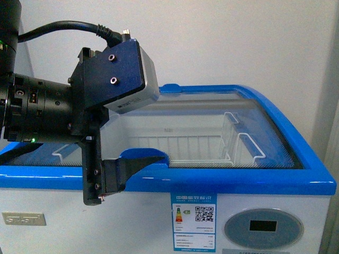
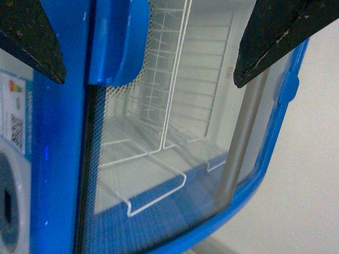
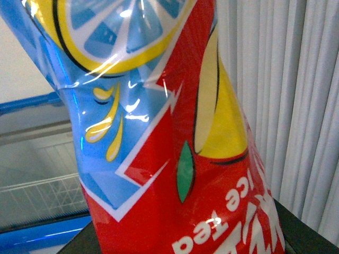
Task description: Put drink in fridge
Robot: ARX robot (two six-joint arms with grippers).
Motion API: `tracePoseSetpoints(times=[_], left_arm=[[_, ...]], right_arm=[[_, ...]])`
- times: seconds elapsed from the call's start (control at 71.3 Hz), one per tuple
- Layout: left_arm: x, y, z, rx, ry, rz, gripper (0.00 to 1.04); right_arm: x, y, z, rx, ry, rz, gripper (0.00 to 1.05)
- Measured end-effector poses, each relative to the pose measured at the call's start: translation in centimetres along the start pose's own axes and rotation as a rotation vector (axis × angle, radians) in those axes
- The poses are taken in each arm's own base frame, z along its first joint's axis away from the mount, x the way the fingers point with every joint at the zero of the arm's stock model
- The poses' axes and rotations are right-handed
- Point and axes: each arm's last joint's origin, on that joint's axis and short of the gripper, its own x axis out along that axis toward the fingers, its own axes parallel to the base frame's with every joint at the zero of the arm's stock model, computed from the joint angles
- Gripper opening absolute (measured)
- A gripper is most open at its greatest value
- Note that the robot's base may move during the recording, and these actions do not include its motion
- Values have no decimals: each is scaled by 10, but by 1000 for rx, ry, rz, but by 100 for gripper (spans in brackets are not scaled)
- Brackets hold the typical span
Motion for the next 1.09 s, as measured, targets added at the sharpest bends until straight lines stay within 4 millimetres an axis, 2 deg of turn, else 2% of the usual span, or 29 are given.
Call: tracePoseSetpoints(times=[0.463, 0.813, 1.094], left_arm=[[18, 27, -21, 49, 84, -59, 97], [38, 34, -33, 34, 120, -137, 97], [53, 58, -39, 105, 171, -76, 97]], right_arm=[[0, 0, 0, 0, 0, -1, 46], [0, 0, 0, 0, 0, -2, 46], [0, 0, 0, 0, 0, -1, 46]])
